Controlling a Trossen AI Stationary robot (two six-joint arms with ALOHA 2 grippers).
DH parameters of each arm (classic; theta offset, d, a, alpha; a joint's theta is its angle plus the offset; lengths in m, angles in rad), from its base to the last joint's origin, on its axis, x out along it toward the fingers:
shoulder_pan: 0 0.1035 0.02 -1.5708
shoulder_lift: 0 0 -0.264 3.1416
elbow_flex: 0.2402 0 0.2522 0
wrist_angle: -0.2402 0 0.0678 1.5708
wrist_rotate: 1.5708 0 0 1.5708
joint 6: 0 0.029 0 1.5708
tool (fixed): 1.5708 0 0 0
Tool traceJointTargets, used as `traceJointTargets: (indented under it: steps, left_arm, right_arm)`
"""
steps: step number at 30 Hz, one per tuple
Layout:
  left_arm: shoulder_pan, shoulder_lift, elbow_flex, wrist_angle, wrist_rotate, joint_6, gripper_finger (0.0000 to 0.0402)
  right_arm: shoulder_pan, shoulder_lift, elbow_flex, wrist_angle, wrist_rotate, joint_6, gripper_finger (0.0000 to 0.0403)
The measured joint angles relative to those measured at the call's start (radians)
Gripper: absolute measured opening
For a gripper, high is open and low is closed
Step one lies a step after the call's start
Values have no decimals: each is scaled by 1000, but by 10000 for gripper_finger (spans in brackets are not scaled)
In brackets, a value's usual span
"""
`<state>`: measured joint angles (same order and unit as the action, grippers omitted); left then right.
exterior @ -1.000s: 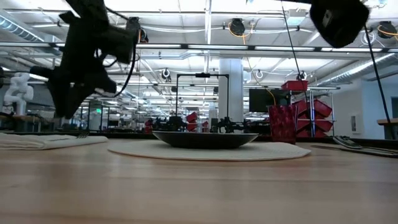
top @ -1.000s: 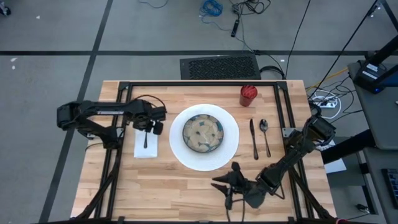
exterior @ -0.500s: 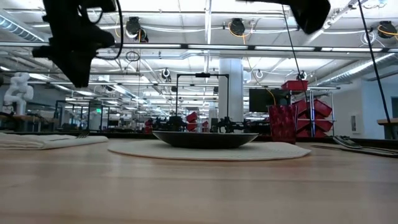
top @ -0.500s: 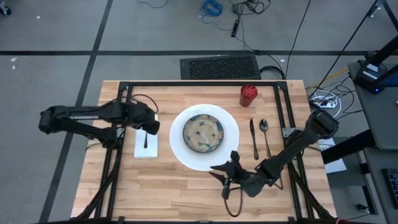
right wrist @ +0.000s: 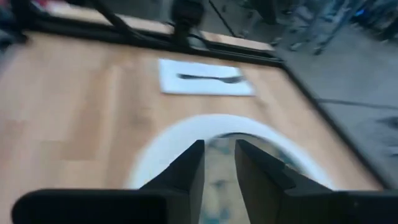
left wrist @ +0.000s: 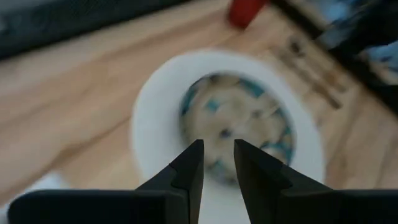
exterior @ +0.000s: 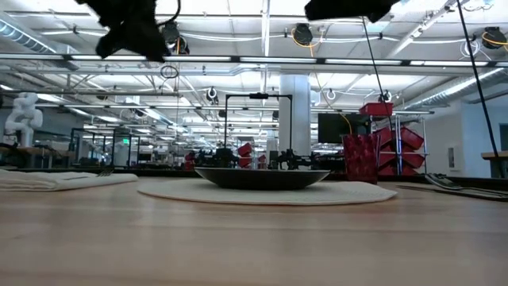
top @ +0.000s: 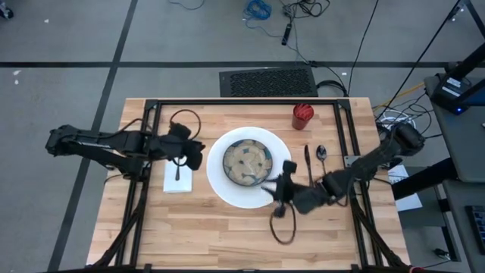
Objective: Set table place
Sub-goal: Adjust the red glass
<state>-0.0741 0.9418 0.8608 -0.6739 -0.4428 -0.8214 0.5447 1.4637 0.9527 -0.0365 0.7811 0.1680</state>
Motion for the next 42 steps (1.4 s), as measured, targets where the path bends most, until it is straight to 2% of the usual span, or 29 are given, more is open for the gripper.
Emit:
traceJointTargets:
  steps: [5, 7, 11, 16, 19, 21, 25, 28, 35, 42]
  left_arm:
    - [7, 0, 0, 193, -3, 226, 75]
    - [9, 0, 0, 227, -5, 279, 75]
    - [9, 0, 0, 241, -59, 288, 75]
    - [9, 0, 0, 232, -75, 288, 75]
    - [9, 0, 0, 233, -82, 288, 75]
    - [16, 0, 0, 240, -89, 291, 75]
    - [47, 0, 0, 260, -94, 348, 75]
    - [69, 0, 0, 285, -95, 408, 75]
    - [123, 0, 0, 351, -87, 438, 75]
    - [142, 0, 0, 384, -59, 443, 75]
  right_arm:
    - [-131, -57, 0, -55, -11, -177, 59]
    - [-187, -91, -2, -87, -74, -236, 51]
    - [-328, -191, -72, -87, -207, -307, 36]
    - [-533, -360, -211, -121, -195, -298, 22]
    - [-648, -420, -235, -194, -129, -200, 15]
    - [-732, -425, -215, -278, -142, -118, 7]
    - [-891, -385, -151, -385, -312, -86, 2]
    - [-965, -322, -124, -387, -399, -185, 1]
    - [-1028, -123, -41, -403, -423, -504, 0]
    - [-1079, 47, 33, -407, -464, -694, 0]
